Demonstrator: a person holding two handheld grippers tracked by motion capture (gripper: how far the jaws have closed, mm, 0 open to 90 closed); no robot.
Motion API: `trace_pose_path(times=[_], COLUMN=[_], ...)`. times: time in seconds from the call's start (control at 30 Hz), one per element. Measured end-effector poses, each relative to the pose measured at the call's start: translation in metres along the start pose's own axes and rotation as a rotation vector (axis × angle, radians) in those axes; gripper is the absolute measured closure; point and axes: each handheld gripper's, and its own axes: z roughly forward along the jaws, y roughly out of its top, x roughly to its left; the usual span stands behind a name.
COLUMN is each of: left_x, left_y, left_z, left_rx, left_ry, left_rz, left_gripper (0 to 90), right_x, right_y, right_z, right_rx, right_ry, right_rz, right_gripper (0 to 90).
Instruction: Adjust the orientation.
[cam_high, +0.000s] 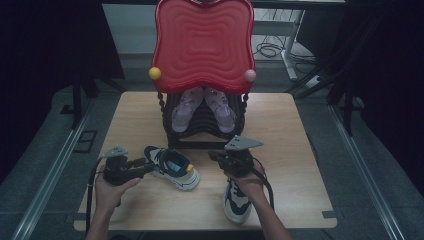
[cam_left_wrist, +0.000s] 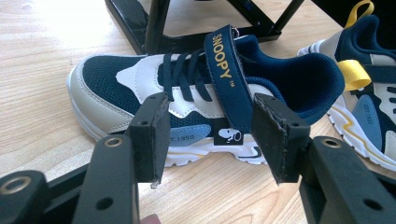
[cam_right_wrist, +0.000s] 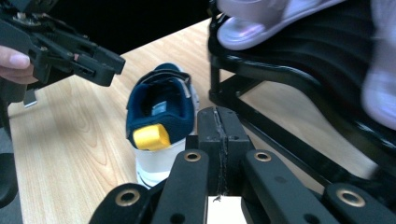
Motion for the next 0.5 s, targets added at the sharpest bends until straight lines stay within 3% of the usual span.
trace_pose_path(times=[0.27,0.5], left_x=[0.002,0.003], left_y=[-0.001,-0.002], left_z=[-0.003,-0.002], left_rx=[-0.006,0.005], left_ry=[0.005,0.001], left_rz=[-0.007,-0.001], left_gripper=[47.4,47.3], right_x=[0.012,0.012], right_y=[0.009,0.011], right_z=[0.038,0.066], right_rx=[0.109,0.172], right_ry=[0.01,0.026], right_rz=[-0.061,-0.054], right_gripper=[89.3,89.3])
